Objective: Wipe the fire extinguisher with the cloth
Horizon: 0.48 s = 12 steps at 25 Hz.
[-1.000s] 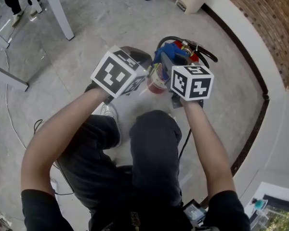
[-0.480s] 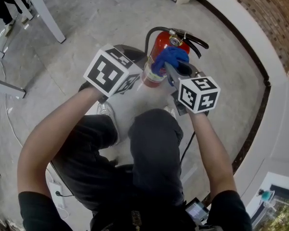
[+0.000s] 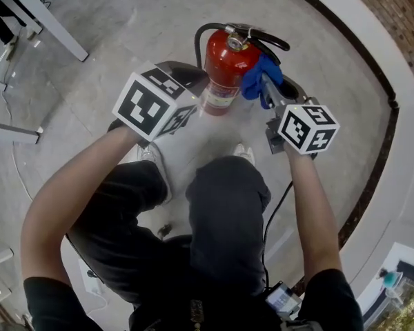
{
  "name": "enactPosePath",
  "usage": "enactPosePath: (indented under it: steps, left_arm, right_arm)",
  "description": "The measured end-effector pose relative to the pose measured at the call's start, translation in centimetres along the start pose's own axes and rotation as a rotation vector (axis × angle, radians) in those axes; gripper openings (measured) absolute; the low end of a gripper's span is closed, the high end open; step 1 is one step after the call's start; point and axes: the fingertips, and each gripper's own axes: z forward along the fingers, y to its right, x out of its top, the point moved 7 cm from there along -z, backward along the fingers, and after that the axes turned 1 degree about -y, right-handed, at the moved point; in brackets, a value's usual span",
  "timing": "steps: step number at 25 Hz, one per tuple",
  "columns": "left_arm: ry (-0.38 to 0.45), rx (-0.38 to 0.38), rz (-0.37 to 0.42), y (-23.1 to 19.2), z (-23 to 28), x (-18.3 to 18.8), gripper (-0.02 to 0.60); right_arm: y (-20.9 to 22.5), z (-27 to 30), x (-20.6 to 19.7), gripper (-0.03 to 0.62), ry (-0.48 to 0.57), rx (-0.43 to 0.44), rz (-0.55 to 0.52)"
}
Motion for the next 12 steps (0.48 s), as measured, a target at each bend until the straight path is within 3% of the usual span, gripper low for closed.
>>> enactPosePath:
  steps: [7,12]
  left_arm:
    - [-0.04,-0.023,0.0,0.4,2.0,0.0,0.006]
    - [-0.056,-0.034,0.028,0.7,1.5,0.3,0.006]
  right_arm:
    - [3.5,2.2,-1.4,0.061,-0.045,-0.032,0.013]
    - [2.7,1.8,-2.5,0.06,-0.09,-0.011,0.005]
